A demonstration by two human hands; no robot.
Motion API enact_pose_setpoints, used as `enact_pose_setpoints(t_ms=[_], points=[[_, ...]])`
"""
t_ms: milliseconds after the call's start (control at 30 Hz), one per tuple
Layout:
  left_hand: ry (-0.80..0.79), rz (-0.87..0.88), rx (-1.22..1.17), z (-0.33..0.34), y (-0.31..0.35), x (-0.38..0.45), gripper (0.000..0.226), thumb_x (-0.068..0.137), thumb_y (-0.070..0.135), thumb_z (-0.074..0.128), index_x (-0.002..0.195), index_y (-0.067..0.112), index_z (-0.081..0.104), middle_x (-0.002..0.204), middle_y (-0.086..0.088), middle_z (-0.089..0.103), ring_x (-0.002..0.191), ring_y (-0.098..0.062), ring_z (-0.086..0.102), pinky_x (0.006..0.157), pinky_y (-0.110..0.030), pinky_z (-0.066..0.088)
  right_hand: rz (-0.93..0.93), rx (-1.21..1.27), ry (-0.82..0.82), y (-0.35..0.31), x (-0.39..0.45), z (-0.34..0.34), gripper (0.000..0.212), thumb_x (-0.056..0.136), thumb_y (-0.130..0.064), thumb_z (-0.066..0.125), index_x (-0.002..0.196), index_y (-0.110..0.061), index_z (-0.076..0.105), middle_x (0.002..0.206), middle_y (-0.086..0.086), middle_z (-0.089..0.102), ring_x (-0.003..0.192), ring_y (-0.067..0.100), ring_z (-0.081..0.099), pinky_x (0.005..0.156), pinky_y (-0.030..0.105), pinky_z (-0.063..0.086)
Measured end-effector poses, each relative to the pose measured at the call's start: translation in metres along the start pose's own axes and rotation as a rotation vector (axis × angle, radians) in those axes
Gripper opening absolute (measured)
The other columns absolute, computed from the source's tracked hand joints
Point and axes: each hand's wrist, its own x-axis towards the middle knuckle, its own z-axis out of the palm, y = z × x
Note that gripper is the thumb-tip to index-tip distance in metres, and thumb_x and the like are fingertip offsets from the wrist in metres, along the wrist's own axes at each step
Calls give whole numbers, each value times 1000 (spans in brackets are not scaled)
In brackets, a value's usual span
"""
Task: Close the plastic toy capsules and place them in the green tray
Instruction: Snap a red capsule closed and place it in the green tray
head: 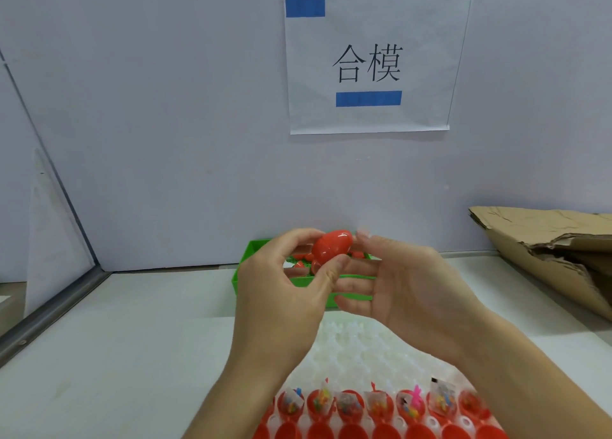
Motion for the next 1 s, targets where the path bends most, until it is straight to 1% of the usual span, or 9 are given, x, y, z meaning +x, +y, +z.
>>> enact_pose_setpoints(t_ms=[133, 267, 400, 567, 667, 733, 833, 900, 1000], points=[[45, 118, 167, 0, -1, -3, 21, 78, 34, 79, 97, 34, 69, 83, 22, 69, 82, 1, 65, 75, -16, 53, -134, -305, 159, 3, -1, 11, 24, 90, -29, 71, 106, -12, 73, 101, 9, 76, 90, 24, 74, 81, 36, 58], [52, 245, 283, 3, 0, -6, 24, 77, 20, 83, 97, 23, 69, 79, 15, 67, 70, -2, 60, 69, -19, 48, -317, -654, 302, 2, -5, 29, 6, 84, -23, 77, 90, -21, 77, 84, -4, 78, 81, 10, 74, 75, 26, 60], [79, 307, 274, 4, 4, -7, 25, 80, 38, 68, 96, 19, 69, 77, 12, 67, 71, -4, 58, 65, -15, 46, -406, -783, 352, 2, -7, 36, 3, 82, -15, 77, 80, -15, 75, 76, -2, 76, 74, 15, 74, 74, 33, 61], [37, 251, 348, 8, 1, -9, 64, 66, 56, 66, 117, 18, 64, 95, 4, 71, 79, -20, 67, 74, -40, 57, -401, -867, 523, -16, -7, 1, 6, 84, -25, 74, 86, -19, 72, 78, -1, 75, 75, 14, 72, 75, 33, 61], [52, 262, 381, 8, -5, -5, 70, 65, 65, 77, 117, 19, 63, 93, 3, 71, 79, -21, 67, 74, -48, 59, -287, -1007, 722, -49, -6, -54, 40, 82, -37, 75, 117, -25, 58, 92, -4, 73, 87, 11, 69, 79, 29, 56], [67, 275, 361, 7, -9, -2, 67, 70, 69, 68, 117, 22, 60, 93, 4, 70, 79, -21, 67, 70, -50, 60, -218, -1131, 858, -74, -5, -98, 39, 81, -38, 75, 112, -25, 55, 97, -3, 70, 90, 14, 66, 73, 27, 51], [67, 279, 298, 9, -13, 1, 62, 70, 67, 57, 116, 25, 58, 93, 5, 68, 79, -21, 67, 66, -52, 59, -43, -1328, 975, -112, -1, -161, 29, 81, -31, 72, 101, -12, 67, 99, 8, 72, 93, 25, 65, 69, 27, 45], [62, 280, 287, 10, -15, 1, 60, 70, 67, 57, 115, 26, 58, 93, 7, 67, 79, -21, 67, 65, -48, 60, 143, -1449, 948, -130, 0, -196, 25, 82, -26, 70, 93, -4, 74, 95, 14, 74, 87, 29, 66, 66, 27, 44], [53, 259, 271, 12, -19, 1, 56, 70, 66, 57, 114, 30, 58, 92, 10, 67, 78, -18, 67, 63, -26, 53, 498, -1535, 817, -143, -4, -234, 19, 82, -17, 66, 86, 0, 73, 78, 11, 67, 69, 23, 57, 61, 29, 44]])
